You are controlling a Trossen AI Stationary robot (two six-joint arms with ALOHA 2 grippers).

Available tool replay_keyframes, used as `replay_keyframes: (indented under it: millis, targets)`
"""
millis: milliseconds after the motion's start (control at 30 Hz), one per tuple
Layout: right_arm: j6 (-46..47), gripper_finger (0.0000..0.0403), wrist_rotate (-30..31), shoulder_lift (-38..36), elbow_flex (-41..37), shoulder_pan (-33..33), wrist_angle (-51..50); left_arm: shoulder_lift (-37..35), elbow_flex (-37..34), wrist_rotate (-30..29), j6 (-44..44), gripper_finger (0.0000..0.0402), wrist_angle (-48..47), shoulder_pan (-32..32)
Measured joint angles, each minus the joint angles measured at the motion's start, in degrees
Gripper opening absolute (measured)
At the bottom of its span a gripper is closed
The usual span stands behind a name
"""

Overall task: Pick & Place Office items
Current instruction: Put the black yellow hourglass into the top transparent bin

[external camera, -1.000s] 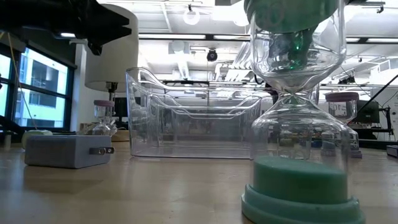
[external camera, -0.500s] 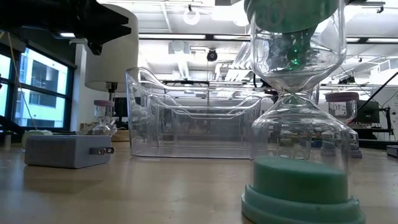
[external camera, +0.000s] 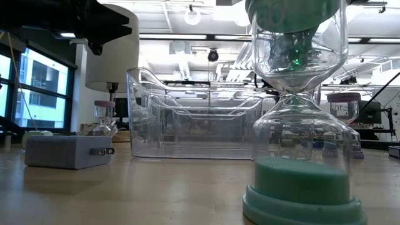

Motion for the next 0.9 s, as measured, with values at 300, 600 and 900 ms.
replay_keyframes:
  millis: [300,600,900]
  targets:
    - [-0.84,0.0196,-0.24,-3.18,0.02,1.39,-3.65,0.01,0.0,-0.04,0.0,0.0143,0.0,0.04]
    - [-0.2,0.0196,1.82,-9.32,6.17,4.4,-10.8,0.01,0.0,-0.09,0.0,0.0143,-0.01,0.04]
    - [-3.86,0.0196,1.34,-9.73,19.72,6.75,-13.19,-0.01,0.0,-0.07,0.02,0.0143,0.0,0.04]
